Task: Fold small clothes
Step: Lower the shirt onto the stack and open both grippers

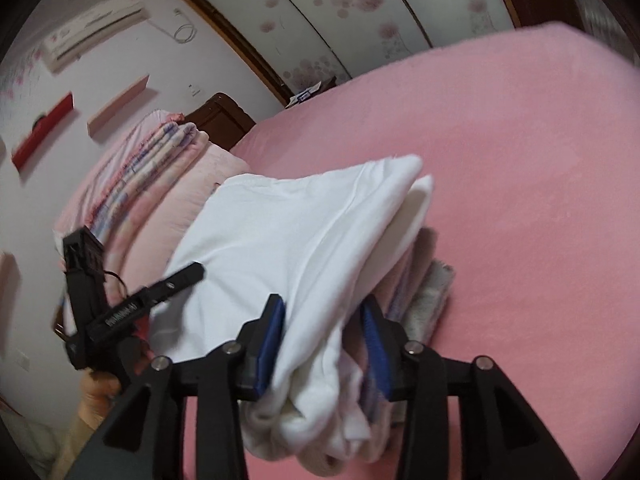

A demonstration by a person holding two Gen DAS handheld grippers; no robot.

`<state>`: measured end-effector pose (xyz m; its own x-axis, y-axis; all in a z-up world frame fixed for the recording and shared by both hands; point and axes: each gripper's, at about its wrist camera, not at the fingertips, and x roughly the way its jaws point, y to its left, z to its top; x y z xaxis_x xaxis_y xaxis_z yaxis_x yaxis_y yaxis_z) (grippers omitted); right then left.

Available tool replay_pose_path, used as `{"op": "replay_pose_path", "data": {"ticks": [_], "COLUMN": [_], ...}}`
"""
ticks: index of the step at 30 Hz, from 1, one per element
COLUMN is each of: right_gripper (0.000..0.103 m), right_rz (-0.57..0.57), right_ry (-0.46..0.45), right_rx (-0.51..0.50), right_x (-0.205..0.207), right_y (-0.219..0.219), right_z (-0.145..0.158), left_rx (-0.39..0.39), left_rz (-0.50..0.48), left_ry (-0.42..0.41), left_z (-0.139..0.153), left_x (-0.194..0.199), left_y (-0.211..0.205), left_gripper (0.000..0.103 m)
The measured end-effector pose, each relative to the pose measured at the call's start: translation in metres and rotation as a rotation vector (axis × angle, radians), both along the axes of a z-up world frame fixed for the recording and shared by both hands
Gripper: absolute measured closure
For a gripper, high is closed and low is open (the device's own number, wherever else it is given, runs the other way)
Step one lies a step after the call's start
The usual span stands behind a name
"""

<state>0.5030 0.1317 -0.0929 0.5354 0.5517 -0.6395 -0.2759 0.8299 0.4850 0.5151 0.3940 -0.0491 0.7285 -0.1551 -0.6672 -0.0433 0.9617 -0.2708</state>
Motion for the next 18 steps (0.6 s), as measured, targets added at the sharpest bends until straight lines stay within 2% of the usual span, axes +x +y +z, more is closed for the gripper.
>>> {"op": "replay_pose_path", "data": {"ticks": [3, 5, 10, 12, 14, 18], "right_gripper": [0.058, 0.058, 0.058, 0.058, 0.053, 0.052], "right_rz": [-0.008, -0.016, -0.016, -0.018, -0.021, -0.034], "right_ry": [-0.032, -0.039, -0.052, -0.069, -0.088, -0.090], "right_rx": [-0.081, -0.097, -0.109, -0.127, -0.157, -0.179], "right_x": [-0.006, -0.006, -0.011, -0.014, -0.019, -0.022], "right_y": [0.002, 0.002, 0.003, 0.005, 0.007, 0.008], "right_z": [0.000, 0.000, -0.001, -0.002, -0.003, 0.000], "left_rx": [-0.007, -0.013, -0.009, 0.006, 0.026, 0.073], "left_rz": [0.033, 0.054, 0.102, 0.133, 0.167, 0.204], "left_ry": [-0.062, -0.086, -0.100, -0.106, -0.101, -0.105], "left_z": [0.000, -0.004, -0.017, -0.024, -0.030, -0.026], "left_x": [-0.009, -0.013, -0.019, -0.022, -0.021, -0.024], "left_y": [0.006, 0.012, 0.013, 0.013, 0.012, 0.006], "left_gripper": [0.016, 0.013, 0.010, 0.004, 0.001, 0.000]}}
